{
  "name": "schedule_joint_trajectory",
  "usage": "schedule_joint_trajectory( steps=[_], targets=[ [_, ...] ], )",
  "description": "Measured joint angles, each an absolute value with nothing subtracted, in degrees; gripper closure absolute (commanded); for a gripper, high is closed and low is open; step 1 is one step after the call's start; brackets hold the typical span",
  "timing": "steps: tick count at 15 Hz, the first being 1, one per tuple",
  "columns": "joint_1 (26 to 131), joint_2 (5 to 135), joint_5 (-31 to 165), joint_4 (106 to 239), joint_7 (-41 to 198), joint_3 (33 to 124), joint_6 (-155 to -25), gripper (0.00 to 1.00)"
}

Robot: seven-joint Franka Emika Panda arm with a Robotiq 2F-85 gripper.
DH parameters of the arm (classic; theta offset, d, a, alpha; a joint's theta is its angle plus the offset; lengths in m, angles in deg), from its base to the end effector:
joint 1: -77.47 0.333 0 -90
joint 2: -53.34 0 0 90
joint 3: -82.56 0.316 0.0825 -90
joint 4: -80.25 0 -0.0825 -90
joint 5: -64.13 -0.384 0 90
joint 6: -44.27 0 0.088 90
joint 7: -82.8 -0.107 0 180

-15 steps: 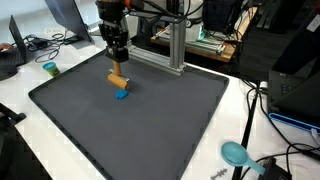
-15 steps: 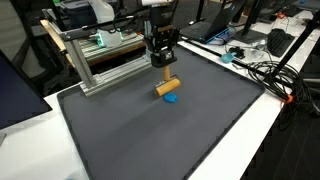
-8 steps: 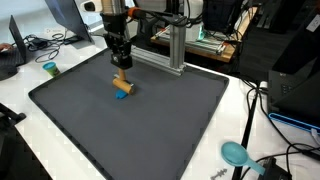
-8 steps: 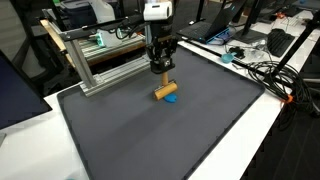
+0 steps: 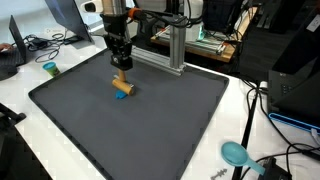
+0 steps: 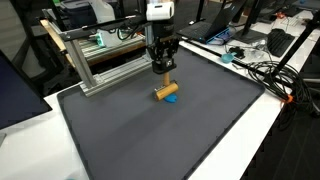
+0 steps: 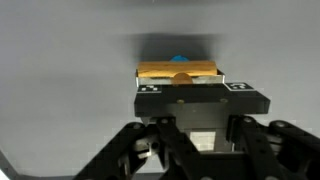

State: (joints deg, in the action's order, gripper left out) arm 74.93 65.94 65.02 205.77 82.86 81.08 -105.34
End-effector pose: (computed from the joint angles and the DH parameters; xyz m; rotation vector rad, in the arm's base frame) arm 0.5734 -0.0398 0.3053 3.1030 -0.0858 0.3113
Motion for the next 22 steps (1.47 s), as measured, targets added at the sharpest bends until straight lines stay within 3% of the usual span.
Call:
schedule_joint_trajectory(
  steps=[22],
  targets=[
    [72.3, 68.7, 57.2, 202.2, 91.2, 82.6, -105.2, 0.78]
  ],
)
